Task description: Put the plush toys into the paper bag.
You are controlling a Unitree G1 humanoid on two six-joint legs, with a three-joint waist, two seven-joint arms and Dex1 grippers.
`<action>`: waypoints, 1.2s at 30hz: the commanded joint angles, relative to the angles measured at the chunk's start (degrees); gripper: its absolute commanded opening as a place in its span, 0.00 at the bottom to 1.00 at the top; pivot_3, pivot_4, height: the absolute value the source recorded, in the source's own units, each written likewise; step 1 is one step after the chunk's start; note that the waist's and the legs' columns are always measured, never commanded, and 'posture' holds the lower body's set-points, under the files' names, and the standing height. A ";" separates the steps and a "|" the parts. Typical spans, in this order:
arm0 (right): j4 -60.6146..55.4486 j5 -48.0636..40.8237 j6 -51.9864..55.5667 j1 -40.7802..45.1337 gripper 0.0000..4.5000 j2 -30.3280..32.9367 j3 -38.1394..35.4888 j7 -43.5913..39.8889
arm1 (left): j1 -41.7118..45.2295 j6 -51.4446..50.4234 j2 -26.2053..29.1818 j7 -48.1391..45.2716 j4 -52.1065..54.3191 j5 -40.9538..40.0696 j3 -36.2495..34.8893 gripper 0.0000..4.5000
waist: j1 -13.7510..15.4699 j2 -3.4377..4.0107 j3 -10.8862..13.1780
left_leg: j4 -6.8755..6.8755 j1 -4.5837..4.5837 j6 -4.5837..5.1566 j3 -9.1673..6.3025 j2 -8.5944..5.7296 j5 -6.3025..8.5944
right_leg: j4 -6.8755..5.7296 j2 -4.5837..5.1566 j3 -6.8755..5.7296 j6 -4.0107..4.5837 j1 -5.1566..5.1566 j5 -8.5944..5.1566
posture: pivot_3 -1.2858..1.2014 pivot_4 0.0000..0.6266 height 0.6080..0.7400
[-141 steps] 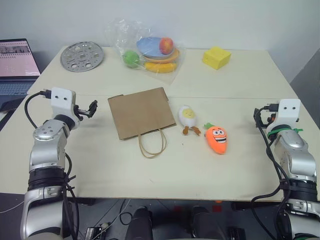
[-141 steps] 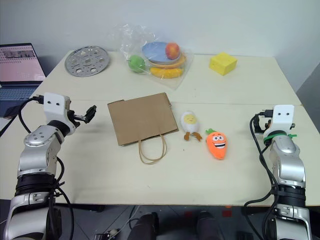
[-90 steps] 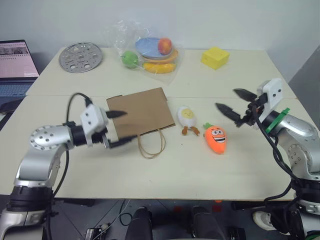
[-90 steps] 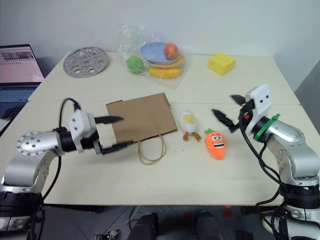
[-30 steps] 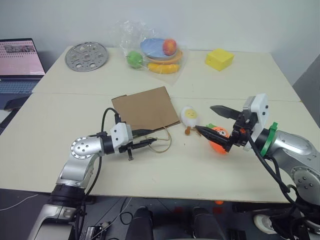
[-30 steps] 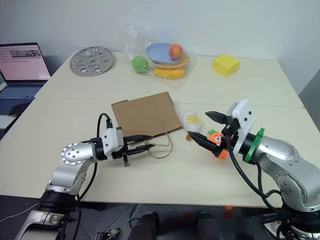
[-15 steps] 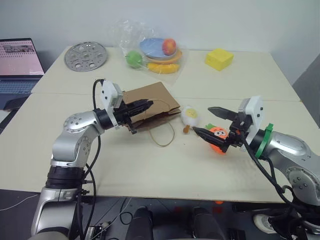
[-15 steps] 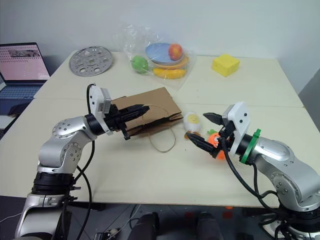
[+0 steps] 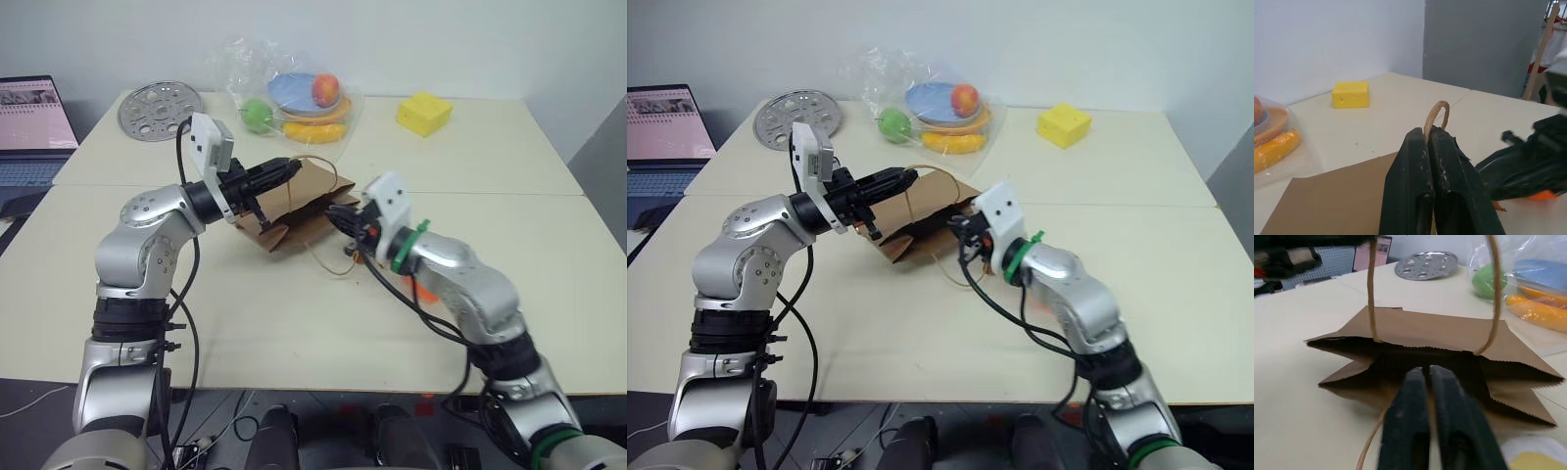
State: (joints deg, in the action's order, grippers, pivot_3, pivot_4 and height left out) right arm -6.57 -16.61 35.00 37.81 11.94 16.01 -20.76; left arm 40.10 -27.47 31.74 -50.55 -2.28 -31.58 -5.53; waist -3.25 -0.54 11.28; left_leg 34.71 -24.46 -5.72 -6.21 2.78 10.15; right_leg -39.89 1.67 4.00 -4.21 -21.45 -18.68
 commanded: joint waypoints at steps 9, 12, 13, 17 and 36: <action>24.24 7.72 -11.72 8.81 0.01 -12.86 1.26 -0.44 | -0.96 -3.50 2.85 -0.43 6.33 -3.48 -4.44 0.00 | -0.52 0.00 0.00 | -0.05 0.02 0.00 0.01 0.00 0.00 | -0.07 0.00 0.01 0.01 -0.04 0.01 | 0.52 0.24 1.00; 33.61 8.82 -16.76 9.27 0.01 -16.18 -2.43 3.76 | 0.26 -6.50 4.69 0.17 6.15 -6.17 -6.99 0.00 | -0.70 0.00 0.00 | -0.10 0.02 0.00 -0.02 0.02 0.00 | -0.09 -0.02 -0.01 0.01 -0.09 0.01 | 0.52 0.24 1.00; 35.37 9.00 -18.10 9.20 0.01 -16.91 -3.43 4.90 | 0.58 -7.03 5.30 0.27 5.89 -6.46 -7.39 0.00 | -0.77 0.00 0.00 | -0.11 0.02 0.00 -0.02 0.02 0.00 | -0.09 -0.02 -0.01 0.01 -0.09 0.01 | 0.52 0.24 1.00; 36.07 10.63 -18.43 6.67 0.01 -17.55 -2.15 3.29 | 2.76 -9.16 10.13 -1.37 0.79 -7.93 -10.93 0.00 | -0.67 -0.03 0.02 | -0.13 0.00 0.00 -0.02 0.01 0.00 | -0.06 0.00 -0.03 0.01 -0.09 0.01 | 0.52 0.24 1.00; 31.25 15.52 -11.87 2.11 0.01 -17.54 0.29 1.36 | 13.89 -7.70 8.94 1.58 -10.45 -9.40 -15.85 0.00 | -0.60 -0.06 0.00 | -0.23 0.01 -0.02 -0.05 0.01 -0.01 | -0.08 0.00 -0.07 0.01 -0.12 0.00 | 0.52 0.24 1.00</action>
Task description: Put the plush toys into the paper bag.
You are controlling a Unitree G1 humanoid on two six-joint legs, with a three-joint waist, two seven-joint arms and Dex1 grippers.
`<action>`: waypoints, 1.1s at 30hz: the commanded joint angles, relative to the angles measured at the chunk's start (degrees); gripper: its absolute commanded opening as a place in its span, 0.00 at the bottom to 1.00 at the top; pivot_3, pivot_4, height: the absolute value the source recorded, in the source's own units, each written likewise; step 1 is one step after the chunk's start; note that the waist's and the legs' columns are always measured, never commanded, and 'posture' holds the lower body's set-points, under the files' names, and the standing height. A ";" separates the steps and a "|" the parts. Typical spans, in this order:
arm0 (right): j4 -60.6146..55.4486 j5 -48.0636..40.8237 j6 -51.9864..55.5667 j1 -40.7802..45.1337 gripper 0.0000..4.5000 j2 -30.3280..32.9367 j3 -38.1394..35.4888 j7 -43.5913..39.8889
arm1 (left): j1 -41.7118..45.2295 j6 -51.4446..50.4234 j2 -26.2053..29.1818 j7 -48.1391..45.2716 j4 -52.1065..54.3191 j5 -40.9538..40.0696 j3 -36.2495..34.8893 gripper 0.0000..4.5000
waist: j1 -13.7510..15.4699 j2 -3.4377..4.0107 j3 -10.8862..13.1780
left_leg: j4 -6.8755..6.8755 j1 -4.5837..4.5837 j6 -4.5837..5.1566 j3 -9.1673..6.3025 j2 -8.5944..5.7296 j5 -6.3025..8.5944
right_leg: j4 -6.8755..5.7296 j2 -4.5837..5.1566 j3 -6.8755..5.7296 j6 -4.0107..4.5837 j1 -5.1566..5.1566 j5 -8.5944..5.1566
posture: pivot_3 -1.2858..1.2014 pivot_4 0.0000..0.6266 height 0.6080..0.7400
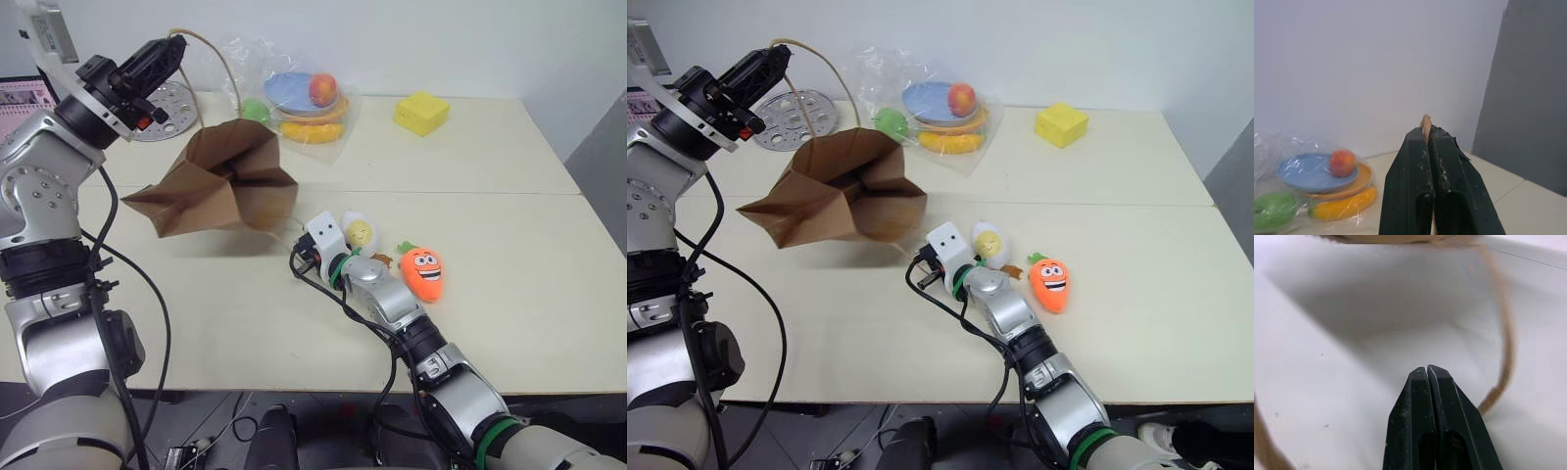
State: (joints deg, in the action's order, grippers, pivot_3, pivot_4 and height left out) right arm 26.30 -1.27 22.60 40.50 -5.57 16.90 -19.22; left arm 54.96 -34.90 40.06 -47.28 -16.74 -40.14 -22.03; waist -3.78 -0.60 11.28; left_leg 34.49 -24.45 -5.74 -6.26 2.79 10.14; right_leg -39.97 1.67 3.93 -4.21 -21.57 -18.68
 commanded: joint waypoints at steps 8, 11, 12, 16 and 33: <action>-12.35 -1.40 3.65 -1.25 0.01 3.23 -3.59 -1.50 | -7.25 1.90 1.65 -6.04 6.67 1.86 4.43 0.00 | 0.12 -0.01 0.01 | 0.00 -0.01 -0.05 0.01 0.00 -0.03 | 0.00 0.01 0.01 0.00 0.00 0.00 | 0.52 0.24 1.00; -21.18 -2.11 8.37 -3.56 0.01 5.98 -2.92 -3.57 | -9.76 4.28 2.98 -9.87 6.47 3.73 6.22 0.00 | 0.08 -0.01 0.01 | -0.07 -0.01 -0.05 0.02 0.00 -0.03 | -0.01 0.00 0.02 0.00 -0.05 0.00 | 0.52 0.24 1.00; -23.41 -2.34 9.81 -4.09 0.01 6.65 -2.69 -4.07 | -10.15 4.72 3.17 -10.77 6.18 3.95 6.49 0.00 | 0.08 -0.01 0.01 | -0.11 0.00 -0.05 0.02 0.00 -0.03 | 0.00 0.00 0.02 0.00 -0.06 0.00 | 0.52 0.24 1.00; -35.18 -5.19 18.05 -5.77 0.01 9.54 -1.96 -6.89 | -11.78 5.81 4.03 -15.61 6.34 4.77 8.36 0.00 | 0.14 0.00 0.01 | -0.18 -0.04 -0.06 0.03 0.01 -0.03 | 0.00 0.00 0.01 0.01 -0.15 0.00 | 0.52 0.24 1.00; -19.87 -6.90 15.33 4.65 0.01 1.77 -2.90 -1.06 | -11.97 -8.04 9.39 -22.16 14.19 -3.07 7.43 0.00 | -0.57 -0.03 0.01 | -0.19 -0.09 -0.06 0.04 0.01 -0.04 | 0.00 0.01 0.03 0.02 -0.20 -0.01 | 0.52 0.24 1.00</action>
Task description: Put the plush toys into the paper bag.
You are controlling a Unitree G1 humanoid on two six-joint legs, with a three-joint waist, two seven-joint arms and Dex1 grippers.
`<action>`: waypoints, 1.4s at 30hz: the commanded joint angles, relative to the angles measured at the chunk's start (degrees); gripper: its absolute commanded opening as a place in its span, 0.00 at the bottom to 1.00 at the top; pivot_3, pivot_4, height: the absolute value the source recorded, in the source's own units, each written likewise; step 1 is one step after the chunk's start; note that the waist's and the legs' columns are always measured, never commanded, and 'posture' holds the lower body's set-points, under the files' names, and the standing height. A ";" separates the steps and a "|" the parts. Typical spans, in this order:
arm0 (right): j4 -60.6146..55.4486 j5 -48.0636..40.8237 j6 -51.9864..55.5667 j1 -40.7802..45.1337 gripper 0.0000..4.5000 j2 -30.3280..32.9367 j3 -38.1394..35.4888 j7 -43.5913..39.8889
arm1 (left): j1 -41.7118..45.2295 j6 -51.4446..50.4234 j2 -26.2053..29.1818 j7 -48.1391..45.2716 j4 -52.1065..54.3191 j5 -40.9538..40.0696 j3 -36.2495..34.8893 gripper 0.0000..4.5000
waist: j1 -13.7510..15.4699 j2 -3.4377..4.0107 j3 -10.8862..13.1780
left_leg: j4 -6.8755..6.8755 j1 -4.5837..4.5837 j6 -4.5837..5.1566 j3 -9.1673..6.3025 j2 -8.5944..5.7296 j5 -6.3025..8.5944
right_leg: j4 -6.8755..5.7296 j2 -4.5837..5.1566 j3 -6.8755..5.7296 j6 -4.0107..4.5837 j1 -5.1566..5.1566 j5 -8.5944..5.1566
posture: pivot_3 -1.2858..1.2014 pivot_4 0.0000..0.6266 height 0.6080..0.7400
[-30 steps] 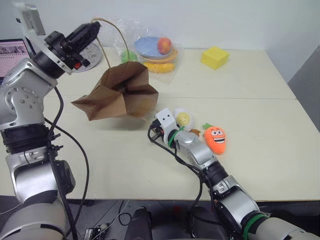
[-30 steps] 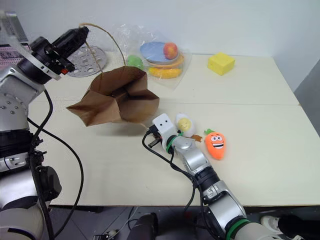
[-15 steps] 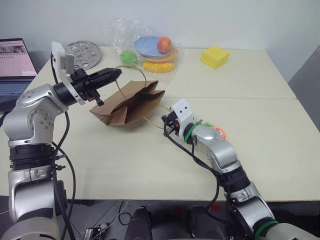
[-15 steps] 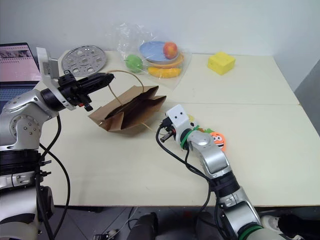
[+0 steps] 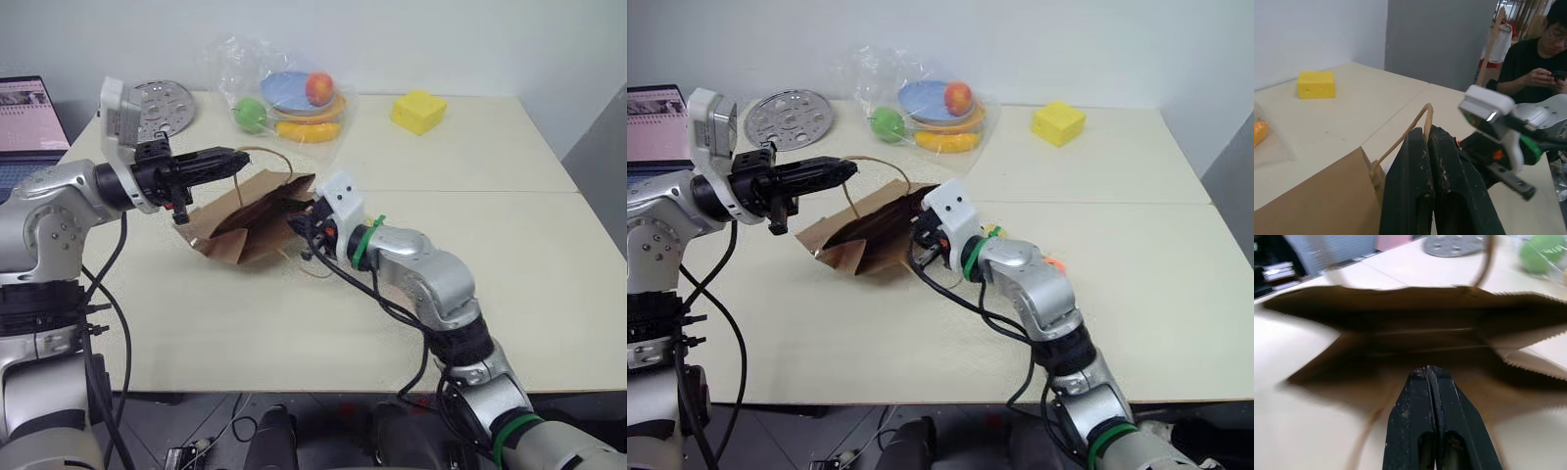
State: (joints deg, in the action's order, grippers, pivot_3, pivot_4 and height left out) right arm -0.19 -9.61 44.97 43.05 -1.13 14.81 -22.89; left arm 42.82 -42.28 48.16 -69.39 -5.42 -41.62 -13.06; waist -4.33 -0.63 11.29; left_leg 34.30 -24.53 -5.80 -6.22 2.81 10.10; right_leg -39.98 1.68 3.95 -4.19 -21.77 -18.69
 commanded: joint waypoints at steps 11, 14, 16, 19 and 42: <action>26.53 7.92 -18.46 -0.61 0.01 -6.46 6.08 0.90 | -2.58 -0.59 0.68 4.13 6.33 -1.98 -3.12 0.00 | -0.44 -0.01 0.00 | -0.13 -0.01 0.00 0.00 0.01 0.00 | 0.01 -0.01 0.00 0.00 -0.06 0.00 | 0.52 0.24 1.00; 31.27 10.83 -20.53 -1.34 0.01 -6.54 8.56 0.65 | -3.37 -0.91 -0.16 7.43 7.31 -2.56 -4.84 0.00 | -0.51 -0.04 -0.02 | -0.14 0.01 0.00 0.03 0.01 0.00 | 0.00 0.00 0.03 0.00 -0.06 0.00 | 0.52 0.24 1.00; 33.20 11.36 -20.94 -0.91 0.01 -6.92 7.82 1.50 | -2.97 -0.13 -1.43 10.60 7.30 -2.71 -6.41 0.00 | -0.52 -0.08 -0.05 | -0.14 0.14 0.00 0.02 0.01 0.00 | -0.01 -0.01 0.03 0.00 0.04 0.00 | 0.52 0.24 1.00; 35.74 12.02 -21.35 -0.07 0.01 -7.18 6.61 2.81 | -0.72 0.75 -3.43 15.44 6.03 -3.29 -9.24 0.00 | -0.46 -0.15 -0.09 | -0.14 0.46 -0.01 0.03 0.02 -0.01 | -0.01 -0.01 0.03 0.00 0.34 0.00 | 0.52 0.24 1.00; 27.60 9.01 -20.60 0.17 0.01 -5.85 1.97 0.45 | -0.15 7.51 -4.66 20.87 5.68 2.62 -3.96 0.00 | -0.20 -0.29 -0.16 | -0.27 0.64 -0.11 0.02 0.00 -0.21 | 0.00 0.00 0.05 0.04 0.49 0.04 | 0.52 0.24 1.00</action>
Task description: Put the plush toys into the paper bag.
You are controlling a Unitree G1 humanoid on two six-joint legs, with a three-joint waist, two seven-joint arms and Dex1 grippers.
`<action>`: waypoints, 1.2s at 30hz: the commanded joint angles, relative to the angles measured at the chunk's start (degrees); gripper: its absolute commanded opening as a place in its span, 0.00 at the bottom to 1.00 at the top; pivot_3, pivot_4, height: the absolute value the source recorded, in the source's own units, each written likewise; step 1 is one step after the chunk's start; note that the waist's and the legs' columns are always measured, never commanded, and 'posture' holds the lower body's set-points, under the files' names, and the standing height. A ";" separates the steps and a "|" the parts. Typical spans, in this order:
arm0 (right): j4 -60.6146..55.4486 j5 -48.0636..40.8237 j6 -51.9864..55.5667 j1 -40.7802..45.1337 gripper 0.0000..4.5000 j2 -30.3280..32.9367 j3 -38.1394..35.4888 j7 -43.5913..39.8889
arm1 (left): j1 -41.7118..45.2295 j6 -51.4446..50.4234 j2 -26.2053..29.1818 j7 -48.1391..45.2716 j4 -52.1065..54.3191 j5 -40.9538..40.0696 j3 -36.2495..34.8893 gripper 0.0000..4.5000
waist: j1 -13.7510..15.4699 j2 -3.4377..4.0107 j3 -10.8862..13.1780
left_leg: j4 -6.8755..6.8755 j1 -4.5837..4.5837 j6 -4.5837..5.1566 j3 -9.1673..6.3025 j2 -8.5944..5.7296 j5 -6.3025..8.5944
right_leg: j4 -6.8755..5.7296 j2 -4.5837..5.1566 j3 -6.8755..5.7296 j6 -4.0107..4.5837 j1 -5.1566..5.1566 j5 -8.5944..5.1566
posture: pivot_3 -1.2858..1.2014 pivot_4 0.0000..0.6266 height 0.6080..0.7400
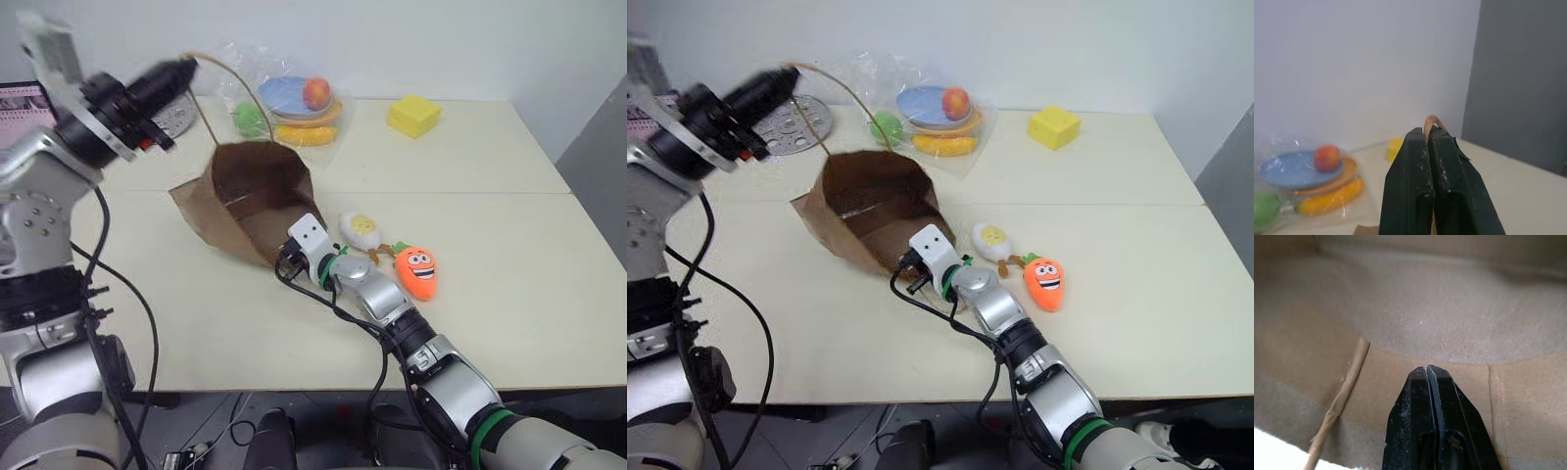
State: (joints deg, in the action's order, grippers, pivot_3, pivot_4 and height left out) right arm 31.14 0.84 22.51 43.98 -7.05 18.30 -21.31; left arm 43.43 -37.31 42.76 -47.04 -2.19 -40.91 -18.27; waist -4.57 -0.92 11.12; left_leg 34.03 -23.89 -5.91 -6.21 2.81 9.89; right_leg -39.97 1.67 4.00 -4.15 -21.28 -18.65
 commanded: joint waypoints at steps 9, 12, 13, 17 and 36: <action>-31.75 -8.35 16.59 -2.13 0.01 3.35 -3.95 -6.88 | -0.58 5.73 -0.06 -2.94 -0.98 3.88 2.20 0.00 | -0.06 -0.03 0.05 | -0.10 -0.21 0.00 -0.02 0.01 0.00 | 0.01 -0.01 -0.03 0.01 -0.23 0.00 | 0.52 0.24 1.00; -43.45 -13.75 25.34 -1.91 0.04 6.08 -8.38 -7.55 | -0.93 5.72 0.23 -3.55 -1.10 3.85 2.13 0.00 | 0.15 -0.03 0.04 | -0.09 -0.35 -0.01 -0.04 0.00 0.00 | 0.05 0.00 -0.06 0.01 -0.30 -0.01 | 0.52 0.24 1.00; -47.01 -16.20 29.27 -1.38 0.09 7.46 -11.52 -7.41 | -1.06 5.64 0.37 -3.72 -1.15 3.75 1.99 0.00 | 0.27 -0.03 0.04 | -0.08 -0.41 -0.01 -0.05 0.00 0.00 | 0.06 0.01 -0.06 0.01 -0.33 -0.01 | 0.52 0.24 1.00; -53.26 -18.28 36.18 -1.16 0.35 15.42 -19.37 -5.45 | -2.10 4.86 1.48 -5.26 -0.65 3.02 1.18 0.00 | 0.81 -0.03 0.04 | -0.08 -0.46 -0.01 -0.04 0.00 0.00 | 0.06 0.01 -0.07 0.01 -0.39 0.00 | 0.52 0.24 1.00; -38.82 -7.43 22.52 -14.64 1.00 21.31 -9.87 3.00 | -2.20 5.26 2.19 -7.36 -1.18 3.57 1.52 0.00 | 0.50 -0.02 0.06 | -0.09 -0.61 0.00 0.07 0.00 0.00 | 0.07 0.01 0.02 0.04 -0.61 -0.02 | 0.52 0.24 1.00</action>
State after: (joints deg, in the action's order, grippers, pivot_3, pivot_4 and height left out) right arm -7.00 -7.63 47.51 29.00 13.43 8.51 -18.45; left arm 40.89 -32.24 44.01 -54.35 -5.09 -36.85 -15.57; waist -4.06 -0.94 11.19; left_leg 33.94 -24.53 -5.91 -6.14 2.80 9.89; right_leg -39.90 1.69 4.02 -4.10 -21.90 -18.67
